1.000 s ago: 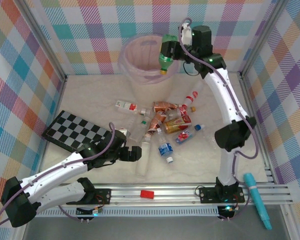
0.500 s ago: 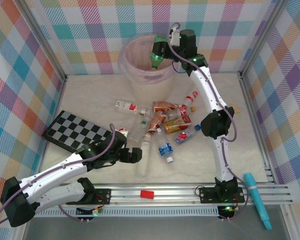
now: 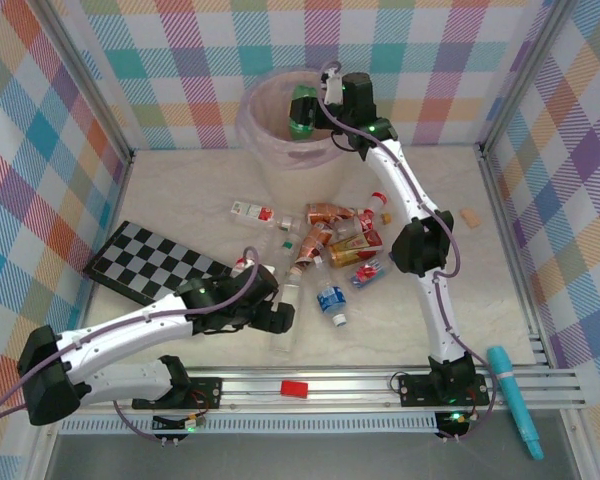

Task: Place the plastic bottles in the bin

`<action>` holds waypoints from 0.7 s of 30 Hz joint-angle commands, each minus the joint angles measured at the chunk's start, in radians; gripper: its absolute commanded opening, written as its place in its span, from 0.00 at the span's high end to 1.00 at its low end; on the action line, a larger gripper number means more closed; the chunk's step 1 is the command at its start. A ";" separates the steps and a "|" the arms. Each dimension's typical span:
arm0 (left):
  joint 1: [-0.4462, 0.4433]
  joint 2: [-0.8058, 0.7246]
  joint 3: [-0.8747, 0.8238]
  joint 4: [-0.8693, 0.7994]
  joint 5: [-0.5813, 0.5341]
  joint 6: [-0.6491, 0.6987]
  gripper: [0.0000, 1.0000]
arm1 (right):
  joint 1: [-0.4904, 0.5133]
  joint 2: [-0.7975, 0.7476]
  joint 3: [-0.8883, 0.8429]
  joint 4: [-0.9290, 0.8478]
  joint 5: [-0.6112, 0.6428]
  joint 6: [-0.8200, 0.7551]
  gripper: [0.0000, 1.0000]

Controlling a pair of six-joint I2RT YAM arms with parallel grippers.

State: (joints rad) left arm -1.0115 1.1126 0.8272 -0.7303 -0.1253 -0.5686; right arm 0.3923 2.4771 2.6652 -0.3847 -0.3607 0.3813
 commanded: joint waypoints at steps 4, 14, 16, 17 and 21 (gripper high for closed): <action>-0.056 0.066 0.024 0.028 -0.010 -0.030 0.00 | 0.005 0.004 0.033 -0.008 0.013 -0.043 0.17; -0.060 0.076 -0.035 0.127 0.051 -0.059 0.00 | 0.005 -0.120 0.033 -0.086 0.041 -0.133 0.01; -0.061 0.080 -0.049 0.133 0.052 -0.064 0.00 | 0.006 -0.160 0.031 -0.118 0.045 -0.154 0.01; -0.061 0.078 -0.059 0.144 0.052 -0.067 0.00 | 0.005 -0.180 0.030 -0.138 0.047 -0.168 0.01; -0.061 0.086 -0.081 0.171 0.068 -0.077 0.00 | 0.005 -0.258 0.020 -0.229 0.062 -0.207 0.00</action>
State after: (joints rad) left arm -1.0630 1.1896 0.7822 -0.5972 -0.0826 -0.6212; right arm 0.3923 2.3535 2.6701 -0.5159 -0.3122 0.2470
